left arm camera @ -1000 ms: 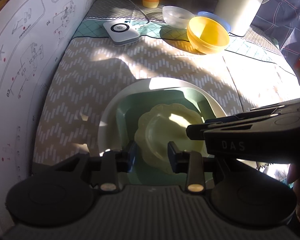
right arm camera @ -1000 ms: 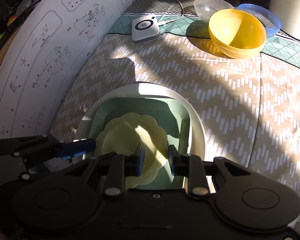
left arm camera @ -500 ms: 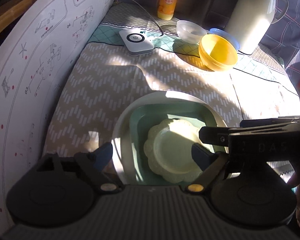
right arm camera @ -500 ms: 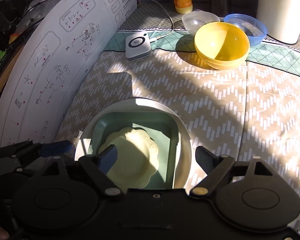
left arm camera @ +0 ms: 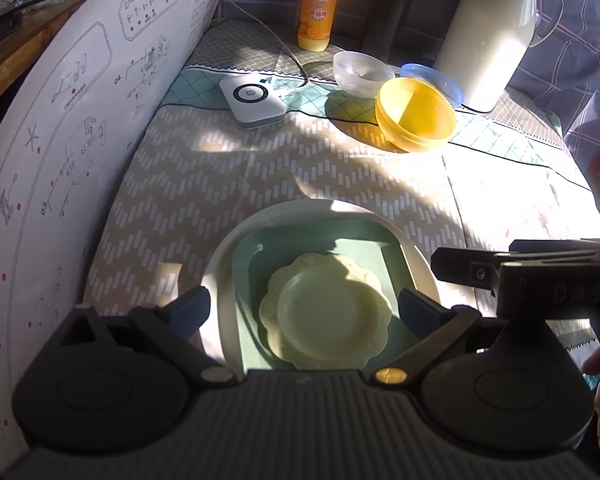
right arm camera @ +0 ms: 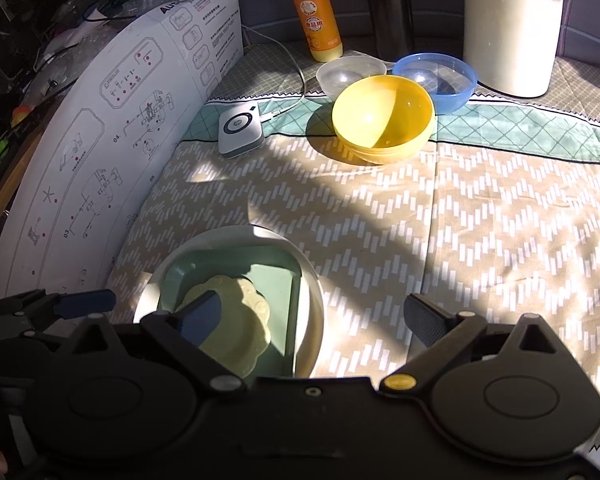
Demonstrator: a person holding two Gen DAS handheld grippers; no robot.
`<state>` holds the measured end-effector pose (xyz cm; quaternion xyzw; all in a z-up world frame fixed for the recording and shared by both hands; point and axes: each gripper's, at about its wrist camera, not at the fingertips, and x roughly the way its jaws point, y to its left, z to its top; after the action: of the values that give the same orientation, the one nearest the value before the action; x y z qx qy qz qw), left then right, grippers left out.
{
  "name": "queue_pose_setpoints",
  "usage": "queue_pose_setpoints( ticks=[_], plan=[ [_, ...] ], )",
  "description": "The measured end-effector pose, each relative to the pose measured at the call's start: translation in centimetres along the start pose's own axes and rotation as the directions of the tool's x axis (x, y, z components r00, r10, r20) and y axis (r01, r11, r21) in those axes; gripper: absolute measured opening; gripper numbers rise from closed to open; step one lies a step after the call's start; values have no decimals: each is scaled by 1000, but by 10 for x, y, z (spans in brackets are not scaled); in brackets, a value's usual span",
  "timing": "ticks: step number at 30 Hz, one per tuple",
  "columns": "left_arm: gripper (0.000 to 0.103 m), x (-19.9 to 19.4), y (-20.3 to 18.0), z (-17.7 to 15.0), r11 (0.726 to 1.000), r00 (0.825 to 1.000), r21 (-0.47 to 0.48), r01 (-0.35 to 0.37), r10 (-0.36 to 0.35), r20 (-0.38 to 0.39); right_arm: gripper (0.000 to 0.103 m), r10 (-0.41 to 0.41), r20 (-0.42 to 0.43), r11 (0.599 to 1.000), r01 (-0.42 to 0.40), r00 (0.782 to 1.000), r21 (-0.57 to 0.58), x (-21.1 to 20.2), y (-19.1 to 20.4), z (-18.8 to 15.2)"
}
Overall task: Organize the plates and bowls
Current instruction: 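Open both tools and lift them away from the stacked dishes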
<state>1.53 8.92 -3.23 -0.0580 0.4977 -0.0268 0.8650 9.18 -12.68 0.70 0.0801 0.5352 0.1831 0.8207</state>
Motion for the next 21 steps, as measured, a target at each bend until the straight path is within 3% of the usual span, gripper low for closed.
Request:
queue_pose_setpoints(
  ticks=[21],
  plan=[
    [103,15,-51,34,992,999,122,-40,39,14,100,-30,53,988,22,998,150,-17,-67,1]
  ],
)
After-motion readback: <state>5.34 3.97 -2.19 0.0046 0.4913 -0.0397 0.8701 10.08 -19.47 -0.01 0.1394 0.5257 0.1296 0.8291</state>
